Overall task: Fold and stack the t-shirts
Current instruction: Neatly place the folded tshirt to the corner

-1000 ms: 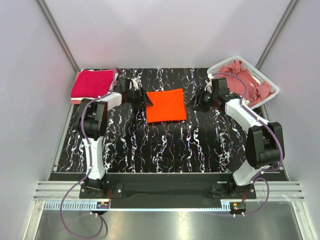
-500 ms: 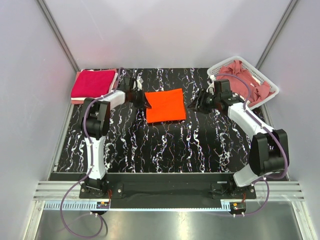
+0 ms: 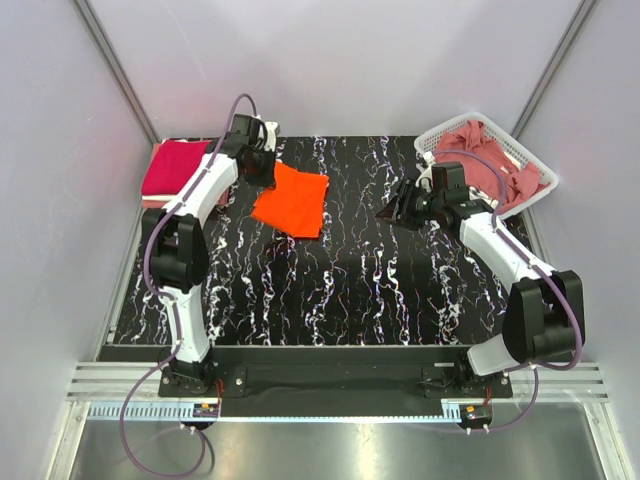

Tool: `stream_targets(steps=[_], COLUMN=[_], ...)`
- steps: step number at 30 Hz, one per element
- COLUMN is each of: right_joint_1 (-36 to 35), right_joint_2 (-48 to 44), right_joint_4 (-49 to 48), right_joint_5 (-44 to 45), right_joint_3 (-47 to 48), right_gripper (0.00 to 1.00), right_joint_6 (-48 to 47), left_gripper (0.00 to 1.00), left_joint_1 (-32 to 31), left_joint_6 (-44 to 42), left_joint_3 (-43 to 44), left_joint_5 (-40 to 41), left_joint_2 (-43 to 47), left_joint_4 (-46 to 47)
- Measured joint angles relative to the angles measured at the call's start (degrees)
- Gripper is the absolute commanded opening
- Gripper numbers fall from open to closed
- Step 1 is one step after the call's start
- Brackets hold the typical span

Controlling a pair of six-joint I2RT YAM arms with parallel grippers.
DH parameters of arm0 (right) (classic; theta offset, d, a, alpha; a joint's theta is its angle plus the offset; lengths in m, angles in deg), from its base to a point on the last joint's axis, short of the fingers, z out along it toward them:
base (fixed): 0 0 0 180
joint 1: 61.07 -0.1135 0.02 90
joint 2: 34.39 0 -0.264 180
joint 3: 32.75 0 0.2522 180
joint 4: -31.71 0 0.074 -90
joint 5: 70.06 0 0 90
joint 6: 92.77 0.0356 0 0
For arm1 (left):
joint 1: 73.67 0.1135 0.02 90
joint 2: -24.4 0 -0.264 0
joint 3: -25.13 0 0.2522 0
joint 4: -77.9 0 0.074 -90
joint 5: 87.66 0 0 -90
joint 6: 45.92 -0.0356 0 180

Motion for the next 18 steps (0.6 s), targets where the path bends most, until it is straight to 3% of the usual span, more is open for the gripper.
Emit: stream_targets(steps=[11, 18], right_joint_1=[0.00, -0.02], right_joint_2=[-0.50, 1.99], right_joint_4=[-1.33, -1.42], right_joint_5=[-0.07, -0.09], right_joint_3=[0.00, 0.74], right_gripper=[0.50, 0.50], right_joint_6=[0.09, -0.96], left_gripper=[0.00, 0.00], left_joint_1=[1.73, 5.73], left_joint_6=[-17.27, -23.67], left_joint_3=[9.86, 17.57], left_joint_5=[16.44, 20.20], left_joint_2=[0.20, -0.26], left_joint_4=[-7.89, -8.61])
